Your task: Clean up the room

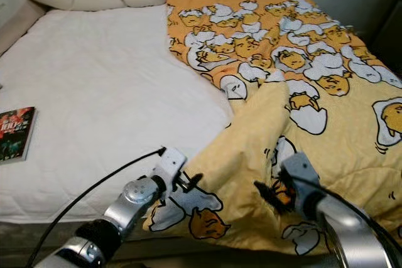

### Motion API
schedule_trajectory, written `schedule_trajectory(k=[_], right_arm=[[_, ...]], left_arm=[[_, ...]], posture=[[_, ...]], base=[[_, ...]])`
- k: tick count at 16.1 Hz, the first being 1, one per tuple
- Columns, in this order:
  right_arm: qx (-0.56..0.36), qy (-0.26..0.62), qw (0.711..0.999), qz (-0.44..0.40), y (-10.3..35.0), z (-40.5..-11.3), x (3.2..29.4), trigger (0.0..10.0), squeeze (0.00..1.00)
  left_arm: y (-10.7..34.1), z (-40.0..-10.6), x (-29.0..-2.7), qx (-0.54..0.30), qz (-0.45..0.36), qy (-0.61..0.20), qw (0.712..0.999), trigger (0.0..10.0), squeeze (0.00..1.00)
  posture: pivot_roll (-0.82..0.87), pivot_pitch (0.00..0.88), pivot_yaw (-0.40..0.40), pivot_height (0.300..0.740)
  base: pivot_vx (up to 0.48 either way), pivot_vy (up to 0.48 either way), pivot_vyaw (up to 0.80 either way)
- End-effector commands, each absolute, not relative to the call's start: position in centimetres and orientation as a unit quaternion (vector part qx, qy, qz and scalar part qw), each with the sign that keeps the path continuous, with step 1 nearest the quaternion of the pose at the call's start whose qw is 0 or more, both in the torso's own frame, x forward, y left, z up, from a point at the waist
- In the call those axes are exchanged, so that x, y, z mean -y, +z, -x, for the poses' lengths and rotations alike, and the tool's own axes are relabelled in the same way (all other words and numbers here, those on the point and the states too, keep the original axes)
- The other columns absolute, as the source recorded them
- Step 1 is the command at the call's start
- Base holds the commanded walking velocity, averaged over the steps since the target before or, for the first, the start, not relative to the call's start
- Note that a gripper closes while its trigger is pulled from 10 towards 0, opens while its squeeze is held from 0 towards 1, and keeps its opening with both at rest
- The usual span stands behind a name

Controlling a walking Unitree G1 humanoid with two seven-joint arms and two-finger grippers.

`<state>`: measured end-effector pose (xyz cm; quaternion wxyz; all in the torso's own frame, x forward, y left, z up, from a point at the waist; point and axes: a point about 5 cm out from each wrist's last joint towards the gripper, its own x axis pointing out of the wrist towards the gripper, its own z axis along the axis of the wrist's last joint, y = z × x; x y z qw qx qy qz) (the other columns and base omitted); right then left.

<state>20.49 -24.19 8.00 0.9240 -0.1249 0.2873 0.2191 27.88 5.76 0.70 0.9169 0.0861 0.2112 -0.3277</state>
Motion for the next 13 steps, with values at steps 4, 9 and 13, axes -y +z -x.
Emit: schedule_trajectory(k=[4, 9, 13], right_arm=[[-0.289, 0.287, 0.904, 0.129, 10.2, -18.2, 22.9, 10.0, 0.00], [-0.296, 0.315, 0.894, 0.118, 11.3, -16.6, 21.7, 10.0, 0.00], [-0.289, 0.276, 0.910, 0.112, 10.9, -17.3, 21.6, 10.0, 0.00]], left_arm=[[5.9, -34.3, -10.9, -0.197, -0.050, -0.302, 0.932, 10.0, 0.00], [5.6, -34.0, -10.5, -0.199, -0.051, -0.319, 0.925, 10.0, 0.00], [6.0, -33.7, -9.6, -0.198, 0.047, -0.375, 0.904, 10.0, 0.00]], posture=[[-0.22, 0.073, 0.023, 0.740], [-0.22, 0.142, 0.031, 0.740], [-0.18, 0.110, 0.051, 0.740]], base=[[0.000, 0.000, 0.00], [0.000, 0.000, 0.00], [0.000, 0.000, 0.00]])
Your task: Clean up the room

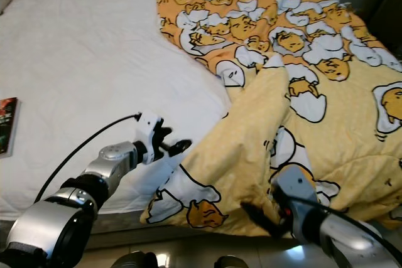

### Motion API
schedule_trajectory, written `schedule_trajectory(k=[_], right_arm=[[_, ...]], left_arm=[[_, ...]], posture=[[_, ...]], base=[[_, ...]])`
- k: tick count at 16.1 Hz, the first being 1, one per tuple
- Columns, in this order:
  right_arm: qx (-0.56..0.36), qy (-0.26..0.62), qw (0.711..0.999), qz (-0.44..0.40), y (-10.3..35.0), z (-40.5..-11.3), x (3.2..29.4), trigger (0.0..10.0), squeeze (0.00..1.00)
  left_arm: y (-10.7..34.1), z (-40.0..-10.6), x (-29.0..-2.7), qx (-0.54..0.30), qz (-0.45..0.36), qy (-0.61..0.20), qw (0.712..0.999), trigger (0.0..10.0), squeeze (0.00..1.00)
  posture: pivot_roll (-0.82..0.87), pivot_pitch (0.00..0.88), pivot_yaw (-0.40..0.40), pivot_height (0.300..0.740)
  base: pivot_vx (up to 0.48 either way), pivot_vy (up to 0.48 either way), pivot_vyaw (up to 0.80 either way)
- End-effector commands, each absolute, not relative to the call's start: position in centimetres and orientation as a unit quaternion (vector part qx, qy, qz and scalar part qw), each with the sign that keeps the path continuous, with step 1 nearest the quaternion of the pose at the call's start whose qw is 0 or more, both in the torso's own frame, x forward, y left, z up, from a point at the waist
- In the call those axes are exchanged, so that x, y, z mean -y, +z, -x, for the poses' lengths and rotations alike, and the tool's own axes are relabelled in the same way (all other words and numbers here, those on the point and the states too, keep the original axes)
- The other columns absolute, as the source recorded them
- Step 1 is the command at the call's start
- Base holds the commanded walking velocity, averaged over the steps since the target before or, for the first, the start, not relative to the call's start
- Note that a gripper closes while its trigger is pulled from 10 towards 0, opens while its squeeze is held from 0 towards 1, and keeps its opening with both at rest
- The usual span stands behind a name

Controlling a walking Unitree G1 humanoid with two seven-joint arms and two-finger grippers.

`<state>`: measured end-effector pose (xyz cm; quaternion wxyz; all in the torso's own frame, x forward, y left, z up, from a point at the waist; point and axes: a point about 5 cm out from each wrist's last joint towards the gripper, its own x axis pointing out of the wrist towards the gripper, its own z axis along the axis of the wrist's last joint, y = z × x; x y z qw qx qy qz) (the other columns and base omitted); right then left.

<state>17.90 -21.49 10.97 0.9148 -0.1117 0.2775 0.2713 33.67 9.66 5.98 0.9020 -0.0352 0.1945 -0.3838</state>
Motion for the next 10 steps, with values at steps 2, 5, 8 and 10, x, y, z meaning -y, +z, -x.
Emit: schedule_trajectory(k=[2, 5, 8, 10], right_arm=[[-0.271, 0.237, 0.925, 0.119, 10.5, -18.9, 21.6, 10.0, 0.00], [-0.270, 0.255, 0.921, 0.121, 10.9, -18.6, 21.2, 10.0, 0.00], [-0.291, 0.284, 0.906, 0.116, 10.9, -17.0, 21.2, 10.0, 0.00], [-0.298, 0.301, 0.898, 0.119, 11.2, -16.1, 21.1, 10.0, 0.00]], left_arm=[[5.2, -32.7, -9.1, -0.214, -0.011, -0.440, 0.872, 10.0, 0.00], [4.3, -32.2, -9.1, -0.219, -0.090, -0.439, 0.867, 10.0, 0.00], [3.2, -31.4, -8.8, -0.238, -0.108, -0.437, 0.861, 10.0, 0.00], [2.4, -30.8, -8.5, -0.250, -0.118, -0.434, 0.857, 10.0, 0.00]], posture=[[-0.18, 0.065, 0.077, 0.740], [-0.19, 0.071, 0.080, 0.740], [-0.22, 0.088, 0.081, 0.740], [-0.24, 0.109, 0.083, 0.740]], base=[[0.000, 0.000, 0.00], [0.000, 0.000, 0.00], [0.000, 0.000, 0.00], [0.000, 0.000, 0.00]])
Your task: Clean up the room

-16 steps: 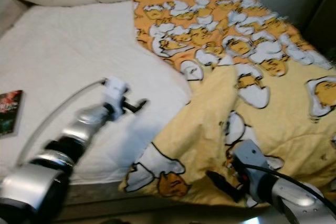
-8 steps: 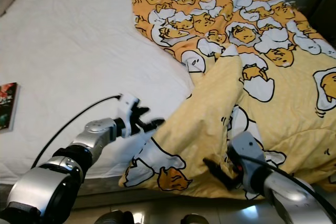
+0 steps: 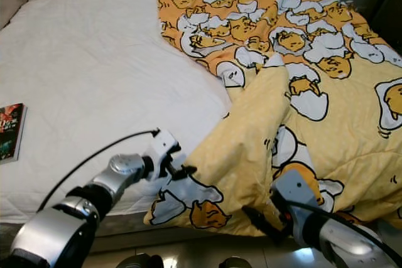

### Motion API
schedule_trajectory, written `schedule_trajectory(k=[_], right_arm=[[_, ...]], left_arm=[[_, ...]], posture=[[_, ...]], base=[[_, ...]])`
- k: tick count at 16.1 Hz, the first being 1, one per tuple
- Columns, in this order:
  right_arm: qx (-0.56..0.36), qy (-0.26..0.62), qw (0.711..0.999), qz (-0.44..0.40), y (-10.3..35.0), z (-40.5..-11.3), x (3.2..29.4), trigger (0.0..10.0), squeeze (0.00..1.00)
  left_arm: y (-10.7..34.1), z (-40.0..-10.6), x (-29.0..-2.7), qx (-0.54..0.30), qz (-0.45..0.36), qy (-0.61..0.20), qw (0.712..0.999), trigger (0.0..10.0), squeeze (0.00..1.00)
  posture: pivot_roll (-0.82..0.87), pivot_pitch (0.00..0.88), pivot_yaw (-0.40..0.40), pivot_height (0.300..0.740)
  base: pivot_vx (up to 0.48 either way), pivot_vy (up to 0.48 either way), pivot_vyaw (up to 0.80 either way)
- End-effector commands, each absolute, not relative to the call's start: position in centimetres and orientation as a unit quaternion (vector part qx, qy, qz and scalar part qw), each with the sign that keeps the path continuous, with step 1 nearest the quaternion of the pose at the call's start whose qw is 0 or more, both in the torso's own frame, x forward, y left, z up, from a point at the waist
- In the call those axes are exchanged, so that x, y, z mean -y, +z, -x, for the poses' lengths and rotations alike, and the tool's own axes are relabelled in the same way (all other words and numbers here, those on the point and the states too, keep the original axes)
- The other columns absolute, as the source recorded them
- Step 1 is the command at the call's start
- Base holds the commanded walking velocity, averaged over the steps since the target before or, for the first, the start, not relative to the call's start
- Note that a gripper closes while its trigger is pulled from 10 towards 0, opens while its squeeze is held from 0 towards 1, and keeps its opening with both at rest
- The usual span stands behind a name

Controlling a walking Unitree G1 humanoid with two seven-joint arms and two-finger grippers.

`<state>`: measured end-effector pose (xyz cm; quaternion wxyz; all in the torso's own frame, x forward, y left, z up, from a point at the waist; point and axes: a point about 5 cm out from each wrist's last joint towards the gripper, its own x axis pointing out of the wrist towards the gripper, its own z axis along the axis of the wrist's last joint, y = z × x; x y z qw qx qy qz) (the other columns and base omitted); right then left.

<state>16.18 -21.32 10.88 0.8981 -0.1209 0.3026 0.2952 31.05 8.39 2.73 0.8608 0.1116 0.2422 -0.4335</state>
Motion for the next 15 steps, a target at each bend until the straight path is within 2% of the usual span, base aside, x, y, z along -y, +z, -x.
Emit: schedule_trajectory(k=[1, 6, 9, 11, 12, 13, 14, 15], right_arm=[[-0.299, 0.310, 0.895, 0.119, 11.5, -15.8, 21.0, 10.0, 0.00], [-0.305, 0.320, 0.887, 0.128, 13.1, -14.4, 21.2, 10.0, 0.00], [-0.314, 0.324, 0.883, 0.130, 13.5, -13.6, 21.2, 10.0, 0.00], [-0.323, 0.331, 0.878, 0.125, 13.5, -12.9, 20.9, 10.0, 0.00], [-0.327, 0.334, 0.875, 0.125, 13.4, -12.6, 20.8, 10.0, 0.00], [-0.329, 0.334, 0.874, 0.125, 13.4, -12.5, 20.8, 10.0, 0.00], [-0.330, 0.333, 0.874, 0.125, 13.4, -12.5, 20.8, 10.0, 0.00], [-0.328, 0.334, 0.875, 0.125, 13.4, -12.6, 20.7, 10.0, 0.00]], left_arm=[[2.0, -30.6, -8.4, -0.257, -0.127, -0.425, 0.859, 10.0, 0.00], [0.8, -29.6, -7.6, -0.281, -0.144, -0.409, 0.856, 10.0, 0.00], [0.5, -29.7, -7.7, -0.281, -0.170, -0.373, 0.867, 10.0, 0.00], [0.3, -29.5, -7.6, -0.287, -0.159, -0.365, 0.871, 10.0, 0.00], [0.2, -29.3, -7.3, -0.288, -0.149, -0.376, 0.868, 8.4, 0.00], [0.2, -29.2, -7.0, -0.288, -0.149, -0.381, 0.866, 2.1, 0.00], [0.1, -29.1, -7.0, -0.289, -0.152, -0.383, 0.864, 0.1, 0.00], [0.0, -29.1, -7.0, -0.291, -0.152, -0.380, 0.865, 0.0, 0.00]], posture=[[-0.25, 0.125, 0.084, 0.740], [-0.31, 0.168, 0.074, 0.740], [-0.33, 0.185, 0.072, 0.740], [-0.33, 0.184, 0.071, 0.740], [-0.33, 0.183, 0.071, 0.740], [-0.33, 0.182, 0.074, 0.740], [-0.33, 0.180, 0.075, 0.740], [-0.33, 0.176, 0.075, 0.740]], base=[[0.000, 0.000, 0.00], [0.000, 0.000, 0.00], [0.000, 0.000, 0.00], [0.000, 0.000, 0.00], [0.000, 0.000, 0.00], [0.000, 0.000, 0.00], [0.000, 0.000, 0.00], [0.000, 0.000, 0.00]])
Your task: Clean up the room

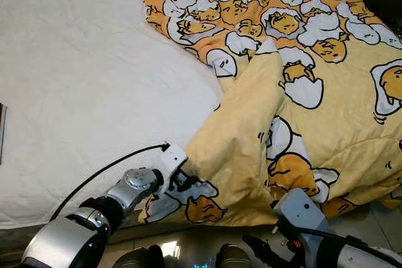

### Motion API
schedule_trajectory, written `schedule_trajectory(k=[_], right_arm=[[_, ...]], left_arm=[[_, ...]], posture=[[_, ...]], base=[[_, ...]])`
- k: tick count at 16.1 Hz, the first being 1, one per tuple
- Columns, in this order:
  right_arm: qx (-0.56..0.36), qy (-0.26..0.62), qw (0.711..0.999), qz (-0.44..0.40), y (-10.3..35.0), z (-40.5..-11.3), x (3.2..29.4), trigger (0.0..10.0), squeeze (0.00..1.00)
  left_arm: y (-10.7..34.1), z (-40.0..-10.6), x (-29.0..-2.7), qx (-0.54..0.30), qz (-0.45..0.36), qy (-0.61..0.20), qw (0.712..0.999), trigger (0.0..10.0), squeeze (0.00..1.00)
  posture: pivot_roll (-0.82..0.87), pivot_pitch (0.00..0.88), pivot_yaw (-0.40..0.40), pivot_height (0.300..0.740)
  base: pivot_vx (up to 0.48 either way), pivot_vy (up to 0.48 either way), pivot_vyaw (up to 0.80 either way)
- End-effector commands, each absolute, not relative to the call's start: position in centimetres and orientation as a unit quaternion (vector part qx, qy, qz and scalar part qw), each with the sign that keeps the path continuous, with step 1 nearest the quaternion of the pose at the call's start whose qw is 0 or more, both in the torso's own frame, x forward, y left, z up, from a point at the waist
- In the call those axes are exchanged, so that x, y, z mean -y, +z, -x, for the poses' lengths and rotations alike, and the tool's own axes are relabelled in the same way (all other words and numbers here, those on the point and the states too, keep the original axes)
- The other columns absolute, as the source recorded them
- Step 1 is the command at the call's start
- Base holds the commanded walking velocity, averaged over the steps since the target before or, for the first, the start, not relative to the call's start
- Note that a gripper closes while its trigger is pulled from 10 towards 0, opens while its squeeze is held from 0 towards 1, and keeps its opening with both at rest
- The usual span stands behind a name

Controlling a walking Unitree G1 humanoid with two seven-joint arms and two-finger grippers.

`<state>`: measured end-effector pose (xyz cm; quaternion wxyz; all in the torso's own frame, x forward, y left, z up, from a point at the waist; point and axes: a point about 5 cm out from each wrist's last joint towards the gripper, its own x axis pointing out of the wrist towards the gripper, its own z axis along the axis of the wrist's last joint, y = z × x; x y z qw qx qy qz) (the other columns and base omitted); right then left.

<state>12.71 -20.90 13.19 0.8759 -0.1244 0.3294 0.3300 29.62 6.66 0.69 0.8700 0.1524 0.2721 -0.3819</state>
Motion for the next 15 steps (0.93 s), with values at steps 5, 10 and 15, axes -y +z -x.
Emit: schedule_trajectory(k=[5, 10, 15], right_arm=[[-0.327, 0.337, 0.874, 0.122, 13.36, -12.62, 20.48, 10.0, 0.00], [-0.326, 0.339, 0.874, 0.123, 13.24, -12.89, 20.36, 10.0, 0.00], [-0.324, 0.341, 0.874, 0.120, 12.99, -12.92, 20.04, 10.0, 0.00]], left_arm=[[0.06, -29.22, -7.25, -0.292, -0.156, -0.374, 0.866, 0.0, 0.00], [-0.03, -29.10, -7.23, -0.294, -0.157, -0.379, 0.863, 0.0, 0.00], [-0.05, -29.07, -7.38, -0.295, -0.158, -0.384, 0.860, 0.0, 0.00]], posture=[[-0.31, 0.173, 0.071, 0.740], [-0.31, 0.163, 0.071, 0.740], [-0.30, 0.152, 0.073, 0.740]], base=[[0.000, 0.000, 0.00], [0.000, 0.000, 0.00], [0.000, 0.000, 0.00]])
